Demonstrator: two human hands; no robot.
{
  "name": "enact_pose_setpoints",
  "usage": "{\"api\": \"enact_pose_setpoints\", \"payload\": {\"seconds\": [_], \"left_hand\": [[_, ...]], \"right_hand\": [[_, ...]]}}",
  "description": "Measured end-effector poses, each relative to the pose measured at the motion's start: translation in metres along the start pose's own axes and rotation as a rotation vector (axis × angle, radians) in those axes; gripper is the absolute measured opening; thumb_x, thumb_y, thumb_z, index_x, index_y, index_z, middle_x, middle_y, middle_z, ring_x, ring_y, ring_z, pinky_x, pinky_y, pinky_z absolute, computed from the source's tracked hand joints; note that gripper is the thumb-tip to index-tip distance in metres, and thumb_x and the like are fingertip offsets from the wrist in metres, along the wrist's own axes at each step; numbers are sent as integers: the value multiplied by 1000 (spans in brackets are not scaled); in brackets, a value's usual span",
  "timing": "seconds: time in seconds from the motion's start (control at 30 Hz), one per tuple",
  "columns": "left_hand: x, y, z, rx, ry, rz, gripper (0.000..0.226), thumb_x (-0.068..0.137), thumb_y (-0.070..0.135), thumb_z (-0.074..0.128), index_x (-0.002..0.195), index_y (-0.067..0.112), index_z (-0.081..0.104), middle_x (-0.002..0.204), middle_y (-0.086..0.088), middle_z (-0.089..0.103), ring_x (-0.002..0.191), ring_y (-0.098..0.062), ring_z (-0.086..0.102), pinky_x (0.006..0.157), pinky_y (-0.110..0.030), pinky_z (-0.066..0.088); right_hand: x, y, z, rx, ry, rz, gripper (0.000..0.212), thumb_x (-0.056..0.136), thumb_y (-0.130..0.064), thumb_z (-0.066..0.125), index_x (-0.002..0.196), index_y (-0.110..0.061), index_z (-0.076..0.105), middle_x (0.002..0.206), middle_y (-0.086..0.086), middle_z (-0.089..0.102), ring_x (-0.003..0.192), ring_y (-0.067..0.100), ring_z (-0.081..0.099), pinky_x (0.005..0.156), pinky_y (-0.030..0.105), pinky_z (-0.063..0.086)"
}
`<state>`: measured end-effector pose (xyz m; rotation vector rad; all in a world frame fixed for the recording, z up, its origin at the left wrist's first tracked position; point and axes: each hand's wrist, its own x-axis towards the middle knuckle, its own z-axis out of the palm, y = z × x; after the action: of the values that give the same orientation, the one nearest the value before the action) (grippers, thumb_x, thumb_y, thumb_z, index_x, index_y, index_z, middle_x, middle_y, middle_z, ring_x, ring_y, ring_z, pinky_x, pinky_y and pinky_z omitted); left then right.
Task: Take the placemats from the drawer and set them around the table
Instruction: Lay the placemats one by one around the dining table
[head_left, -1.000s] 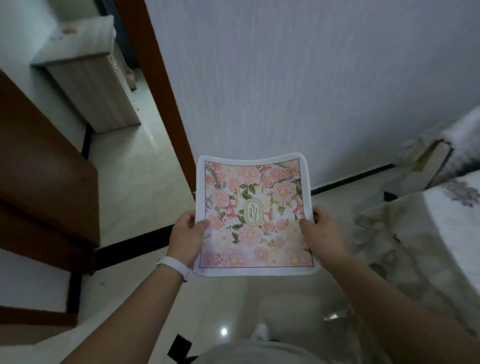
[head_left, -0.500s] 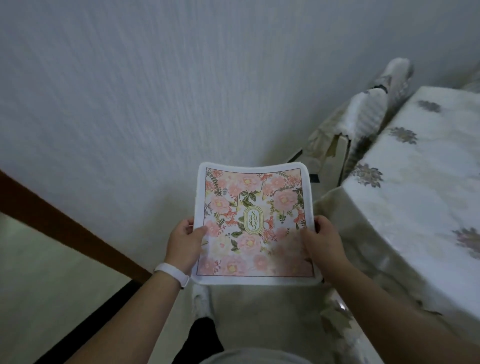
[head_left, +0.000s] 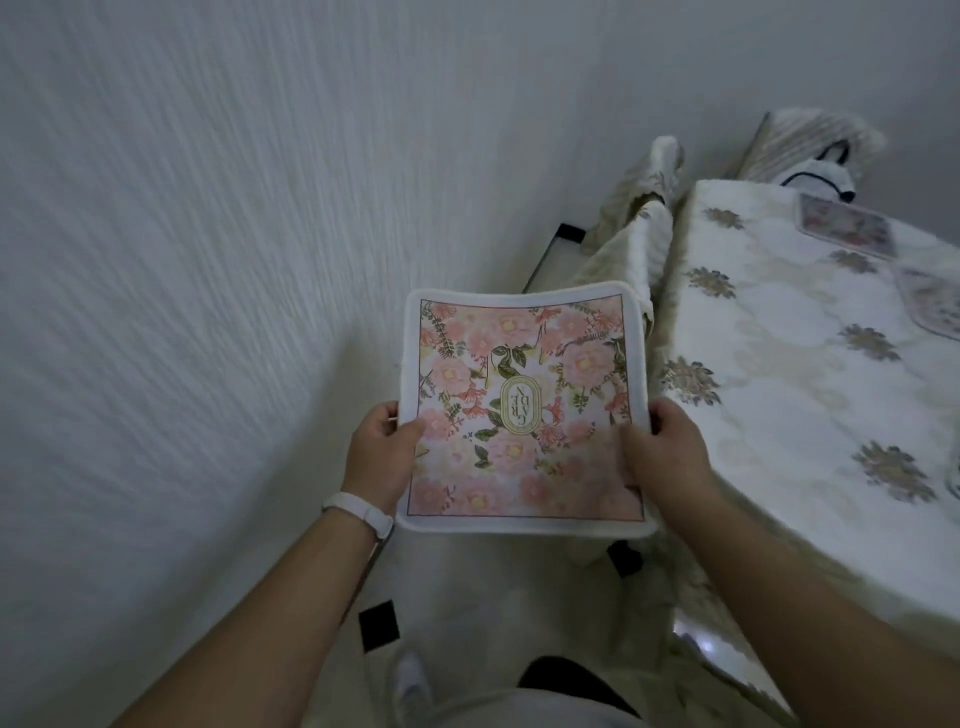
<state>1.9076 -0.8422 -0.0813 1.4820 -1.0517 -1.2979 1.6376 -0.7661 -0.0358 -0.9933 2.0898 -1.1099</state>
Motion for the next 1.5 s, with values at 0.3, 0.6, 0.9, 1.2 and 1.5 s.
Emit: {"api": "enact_pose_setpoints", "payload": {"seconds": [0.3, 0.6, 0.9, 1.2, 1.5], "left_hand": [[76, 33, 60, 38, -188, 4, 12, 89, 11, 66, 100, 13, 65, 98, -9, 69, 84, -26, 67, 68, -35, 58], [194, 84, 139, 99, -248, 69, 9, 88, 12, 67, 94, 19, 67, 96, -7, 72, 85, -28, 70, 71, -40, 59], [316, 142, 277, 143, -303, 37, 12, 89, 9, 65, 99, 14, 67, 96, -9, 73, 83, -28, 72, 72, -42, 59], [389, 183, 406, 185, -494, 64, 11, 89, 13, 67, 99, 17, 64, 96, -9, 73, 82, -31, 72, 73, -52, 59], [501, 207, 552, 192, -843, -38, 10, 88, 5, 65, 90, 15, 65, 84, -7, 73, 70, -28, 71, 61, -40, 58]], "right_hand": [[44, -3, -14, 103, 154, 107, 10, 87, -13, 57, 90, -22, 58, 76, 12, 65, 50, 18, 57, 40, 36, 52], [174, -9, -14, 169, 185, 132, 9, 83, -17, 57, 85, -26, 59, 70, -2, 67, 46, 8, 60, 42, 25, 48], [342, -24, -47, 202, 224, 172, 10, 87, -22, 58, 90, -31, 58, 84, 4, 68, 68, 25, 68, 48, 41, 58], [434, -14, -94, 222, 400, 264, 13, 85, -18, 57, 95, -27, 60, 89, -2, 68, 76, 19, 68, 65, 45, 61], [517, -2, -97, 274, 688, 434, 12, 88, -15, 56, 96, -24, 60, 93, 0, 67, 82, 20, 67, 66, 39, 57]]}}
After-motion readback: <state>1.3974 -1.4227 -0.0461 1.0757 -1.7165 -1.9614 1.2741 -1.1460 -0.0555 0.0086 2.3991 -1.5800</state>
